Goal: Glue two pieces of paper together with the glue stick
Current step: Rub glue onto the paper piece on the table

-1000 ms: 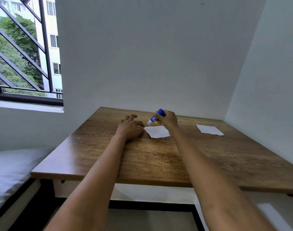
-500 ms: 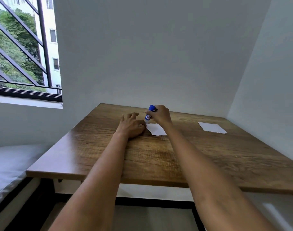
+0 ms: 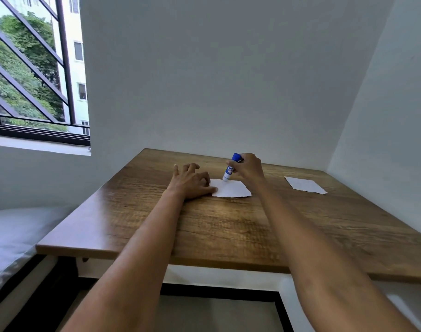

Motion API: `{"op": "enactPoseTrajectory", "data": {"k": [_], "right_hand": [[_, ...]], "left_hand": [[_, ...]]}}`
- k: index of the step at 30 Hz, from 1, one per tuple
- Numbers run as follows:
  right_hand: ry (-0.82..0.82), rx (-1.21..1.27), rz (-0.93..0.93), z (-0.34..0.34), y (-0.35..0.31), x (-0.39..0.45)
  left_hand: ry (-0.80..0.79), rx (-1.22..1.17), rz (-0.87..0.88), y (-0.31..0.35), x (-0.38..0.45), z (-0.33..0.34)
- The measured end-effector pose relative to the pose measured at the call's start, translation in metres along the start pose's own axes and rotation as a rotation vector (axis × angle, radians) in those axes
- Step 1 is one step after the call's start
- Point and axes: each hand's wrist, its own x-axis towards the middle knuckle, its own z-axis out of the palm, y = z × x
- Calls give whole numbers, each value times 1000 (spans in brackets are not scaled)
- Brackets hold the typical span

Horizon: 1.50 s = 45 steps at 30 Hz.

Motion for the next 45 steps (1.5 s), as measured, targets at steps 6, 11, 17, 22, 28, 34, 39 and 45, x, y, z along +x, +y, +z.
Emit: {"op": "enactPoseTrajectory", "data": {"k": [6,11,17,22,28,34,39,45], "right_hand": [[29,-148,2,-19,12,3],[57,-173,31,-26,20,7],[156,114,42,-38,9,7],[140,153,33,-43,7,2],[118,135,14,-42,15,-3],[106,119,11,-42,20,1],[87,-22,3,-36,24,4],[69,-144,15,-32,33,5]], "left_hand": [[14,-5,22,-1,0,2],[14,-16,15,-1,1,3],[30,-94,32,4,-3,-1],[140,-86,159,8,-6,-6],[104,25,262,12,0,-6],[58,-47,285,21,16,-16],[-113,-6,281,43,33,-16],[-194,110,295,45,36,-7]]}}
